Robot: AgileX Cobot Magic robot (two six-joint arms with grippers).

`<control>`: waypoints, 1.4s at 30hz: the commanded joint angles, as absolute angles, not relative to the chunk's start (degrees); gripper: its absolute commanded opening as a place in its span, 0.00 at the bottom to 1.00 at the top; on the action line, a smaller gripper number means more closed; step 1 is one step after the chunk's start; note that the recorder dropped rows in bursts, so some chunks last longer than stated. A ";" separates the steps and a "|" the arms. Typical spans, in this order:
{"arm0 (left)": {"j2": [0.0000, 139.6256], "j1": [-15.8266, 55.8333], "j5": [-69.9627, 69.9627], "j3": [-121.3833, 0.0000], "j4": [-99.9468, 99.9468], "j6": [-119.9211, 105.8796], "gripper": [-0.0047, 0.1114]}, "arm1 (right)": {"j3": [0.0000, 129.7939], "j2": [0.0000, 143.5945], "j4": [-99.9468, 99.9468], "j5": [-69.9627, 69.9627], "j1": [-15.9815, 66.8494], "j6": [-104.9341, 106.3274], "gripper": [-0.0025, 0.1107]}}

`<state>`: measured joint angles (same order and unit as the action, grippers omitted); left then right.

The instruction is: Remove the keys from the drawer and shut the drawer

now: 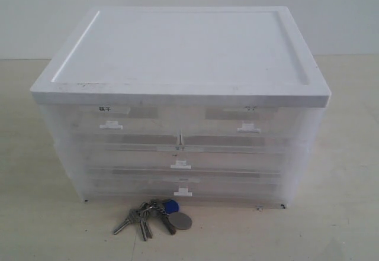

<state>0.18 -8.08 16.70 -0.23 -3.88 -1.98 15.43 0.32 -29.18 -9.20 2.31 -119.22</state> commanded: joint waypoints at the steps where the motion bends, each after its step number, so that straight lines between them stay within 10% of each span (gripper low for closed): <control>1: 0.00 -8.36 16.83 0.00 -3.83 -2.20 0.08 | 13.34 0.00 -29.16 -5.37 2.51 -116.32 0.02; 12: 0.00 -8.36 16.83 0.00 -3.83 -2.20 0.08 | 6.61 0.00 -22.55 -3.65 2.51 -112.72 0.02; 42: 0.00 -8.36 16.83 0.00 -3.83 -2.20 0.08 | 0.00 0.00 -5.39 19.46 2.26 1.72 0.02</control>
<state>0.18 -8.08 16.70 -0.23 -3.88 -1.98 -0.02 0.32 -5.46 18.94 2.31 -1.26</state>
